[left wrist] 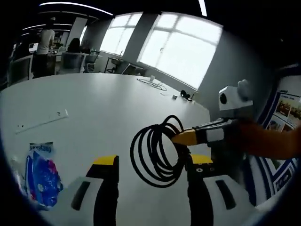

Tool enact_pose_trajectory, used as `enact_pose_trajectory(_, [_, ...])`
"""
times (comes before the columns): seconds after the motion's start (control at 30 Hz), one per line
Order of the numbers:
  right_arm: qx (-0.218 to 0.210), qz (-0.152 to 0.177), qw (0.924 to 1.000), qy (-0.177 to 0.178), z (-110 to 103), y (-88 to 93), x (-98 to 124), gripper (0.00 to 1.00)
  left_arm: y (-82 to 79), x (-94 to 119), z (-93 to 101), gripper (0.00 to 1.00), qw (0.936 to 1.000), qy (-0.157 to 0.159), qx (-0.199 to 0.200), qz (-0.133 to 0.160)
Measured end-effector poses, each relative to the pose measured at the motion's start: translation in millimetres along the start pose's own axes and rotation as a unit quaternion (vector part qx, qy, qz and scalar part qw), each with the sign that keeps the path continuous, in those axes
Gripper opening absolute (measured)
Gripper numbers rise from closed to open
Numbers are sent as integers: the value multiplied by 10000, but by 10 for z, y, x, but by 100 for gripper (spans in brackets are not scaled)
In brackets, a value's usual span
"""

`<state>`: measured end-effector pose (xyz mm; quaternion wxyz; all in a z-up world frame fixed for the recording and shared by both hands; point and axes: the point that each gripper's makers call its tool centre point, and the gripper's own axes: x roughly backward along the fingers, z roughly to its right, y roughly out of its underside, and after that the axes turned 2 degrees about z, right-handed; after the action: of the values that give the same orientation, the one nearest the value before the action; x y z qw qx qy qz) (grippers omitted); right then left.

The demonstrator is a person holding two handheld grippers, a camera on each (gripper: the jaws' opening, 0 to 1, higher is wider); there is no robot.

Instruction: Arrange the tabletop items into an orderly group along one side of the table until the central work area is clear of visible clutter.

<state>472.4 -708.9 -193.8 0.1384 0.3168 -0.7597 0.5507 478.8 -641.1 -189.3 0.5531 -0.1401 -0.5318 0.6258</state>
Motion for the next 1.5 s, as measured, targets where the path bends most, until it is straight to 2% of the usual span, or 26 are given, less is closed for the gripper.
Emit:
enact_pose_trajectory(0.1, [-17,-47,10000,4,72,35,7,0,26,-89,69,42,9999,-38,-120,-6])
enact_pose_trajectory(0.17, [-12,-85,10000,45,154,62,10,0,42,-156,92,38,9994,-116,-334,-2])
enact_pose_trajectory(0.27, [-70,-136,9999,73,275,78,13,0,44,-257,91,31,9995,-140,-280,-22])
enact_pose_trajectory(0.33, [-86,-205,9997,75,356,87,2,0,72,-344,55,25,9983,-286,-475,-185])
enact_pose_trajectory(0.4, [-41,-274,9996,102,433,100,-25,0,76,-423,88,25,9988,-239,-394,-157])
enact_pose_trajectory(0.5, [-36,-373,9992,105,538,113,-94,0,145,-533,58,23,9984,-335,-372,-263])
enact_pose_trajectory(0.63, [-14,-572,9983,112,642,208,-188,0,277,-629,-2,21,9981,-447,-135,-390])
enact_pose_trajectory(1.0, [-74,-1122,9935,157,1022,423,-366,1,520,-1007,-78,19,9950,-559,179,-808])
enact_pose_trajectory(1.27, [-152,-1339,9908,154,1137,553,-490,1,701,-1143,-173,19,9916,-628,318,-1088])
enact_pose_trajectory(1.5, [-198,-1440,9893,144,1196,606,-593,1,770,-1184,-247,19,9893,-672,483,-1198])
